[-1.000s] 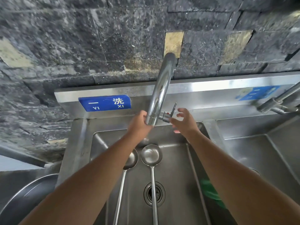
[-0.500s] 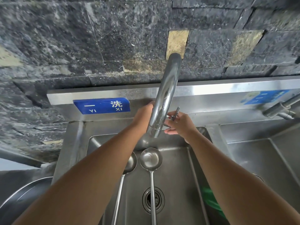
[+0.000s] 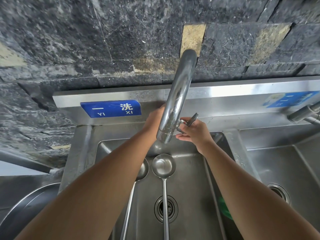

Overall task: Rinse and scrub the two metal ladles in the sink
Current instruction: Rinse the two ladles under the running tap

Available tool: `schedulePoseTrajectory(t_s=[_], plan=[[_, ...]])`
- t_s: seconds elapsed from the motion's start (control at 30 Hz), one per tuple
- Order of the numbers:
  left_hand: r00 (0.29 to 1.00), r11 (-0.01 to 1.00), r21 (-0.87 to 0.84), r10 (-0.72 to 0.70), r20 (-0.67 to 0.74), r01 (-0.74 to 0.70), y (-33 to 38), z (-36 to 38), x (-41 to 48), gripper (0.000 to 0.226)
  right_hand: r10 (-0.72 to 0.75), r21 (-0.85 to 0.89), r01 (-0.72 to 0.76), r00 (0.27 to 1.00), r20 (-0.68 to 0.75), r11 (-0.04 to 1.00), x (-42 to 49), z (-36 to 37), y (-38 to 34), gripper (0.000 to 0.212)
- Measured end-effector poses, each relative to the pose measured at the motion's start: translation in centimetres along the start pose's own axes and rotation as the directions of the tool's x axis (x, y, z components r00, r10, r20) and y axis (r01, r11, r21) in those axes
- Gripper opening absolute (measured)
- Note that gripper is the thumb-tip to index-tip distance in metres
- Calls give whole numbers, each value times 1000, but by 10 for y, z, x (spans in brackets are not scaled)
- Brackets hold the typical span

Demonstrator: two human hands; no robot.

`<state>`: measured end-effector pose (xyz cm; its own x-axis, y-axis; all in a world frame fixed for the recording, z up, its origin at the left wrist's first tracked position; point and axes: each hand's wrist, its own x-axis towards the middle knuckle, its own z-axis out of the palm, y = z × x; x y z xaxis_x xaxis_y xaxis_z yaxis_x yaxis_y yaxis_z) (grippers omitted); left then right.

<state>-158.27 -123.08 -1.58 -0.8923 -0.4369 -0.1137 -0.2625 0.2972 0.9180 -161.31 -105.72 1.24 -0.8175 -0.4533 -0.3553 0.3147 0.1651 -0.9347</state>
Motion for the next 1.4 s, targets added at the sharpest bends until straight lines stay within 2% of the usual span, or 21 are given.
schedulePoseTrajectory(t_s=[0.03,0.17,0.33,0.53,0.7,0.83,0.97,1.2,1.3,1.4], plan=[[1000,999,-39,-21,11,22,-1,1,0,17,-1,2,1,1000,3,1000,0,0,0,18],[999,994,-102,-47,-18,45,3,-1,-7,27,-9,2,9,1000,19,1000,-1,0,0,17],[1000,1000,4,-23,13,23,19,-3,-12,13,-11,23,10,1000,29,1000,-1,-1,1,20],[999,996,-69,-48,14,49,14,-6,-14,26,-7,40,6,1000,23,999,2,-1,5,21],[997,993,87,-80,8,79,18,-5,-12,13,-4,52,2,1000,24,999,3,-1,5,23],[994,977,185,-109,16,104,21,-4,-9,23,-7,59,5,1000,24,998,3,-1,6,25],[993,968,222,-120,13,114,22,-4,-11,23,0,64,0,1000,12,998,3,-2,5,24],[990,989,99,-97,-104,107,24,1,-25,30,19,81,-17,999,-31,997,-5,3,7,33],[968,982,11,-183,-171,188,9,4,-37,31,61,66,-52,987,-149,996,-13,8,18,47],[947,960,-18,-279,-158,280,-3,-1,-65,48,141,-48,-155,967,-212,987,-28,19,35,50]])
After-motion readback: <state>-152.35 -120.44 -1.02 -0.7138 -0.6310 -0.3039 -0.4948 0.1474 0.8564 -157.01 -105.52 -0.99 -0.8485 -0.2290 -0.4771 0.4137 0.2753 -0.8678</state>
